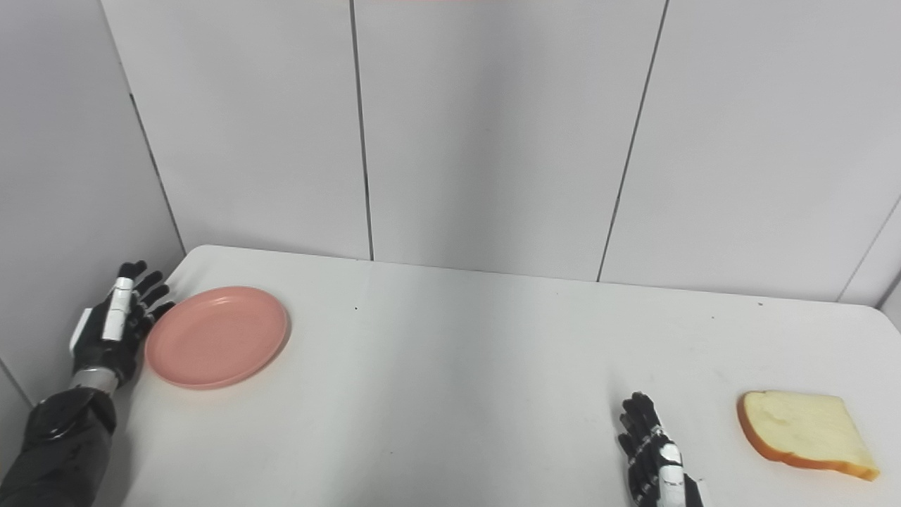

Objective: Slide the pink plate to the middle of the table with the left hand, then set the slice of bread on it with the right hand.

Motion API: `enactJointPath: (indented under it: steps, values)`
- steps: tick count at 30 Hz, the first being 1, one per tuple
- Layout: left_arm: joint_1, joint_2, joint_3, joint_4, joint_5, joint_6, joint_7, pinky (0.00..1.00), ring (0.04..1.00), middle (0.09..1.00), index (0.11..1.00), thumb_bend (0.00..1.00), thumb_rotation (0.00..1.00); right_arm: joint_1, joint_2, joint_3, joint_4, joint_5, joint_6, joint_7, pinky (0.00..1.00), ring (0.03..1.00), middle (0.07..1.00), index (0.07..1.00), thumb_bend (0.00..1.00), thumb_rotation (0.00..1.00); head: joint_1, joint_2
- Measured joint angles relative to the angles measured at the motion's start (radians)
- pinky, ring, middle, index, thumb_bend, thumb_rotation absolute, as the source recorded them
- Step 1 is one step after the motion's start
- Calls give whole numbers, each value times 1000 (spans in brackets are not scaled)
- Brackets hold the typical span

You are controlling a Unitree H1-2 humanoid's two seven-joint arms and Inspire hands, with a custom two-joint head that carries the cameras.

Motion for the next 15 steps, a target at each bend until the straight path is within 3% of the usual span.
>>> enactJointPath:
  steps: [7, 15]
  values:
    - [-1, 1, -55, 1, 45, -21, 3, 807, 905, 929, 942, 953, 852, 2, 0, 0, -1, -3, 0, 0, 982, 935, 900, 928, 719, 1000, -6, 2]
    - [4, 4, -104, -27, 83, -22, 1, 789, 907, 913, 919, 962, 822, 3, 0, 2, -2, -11, 0, -2, 970, 924, 888, 927, 704, 1000, -15, 3]
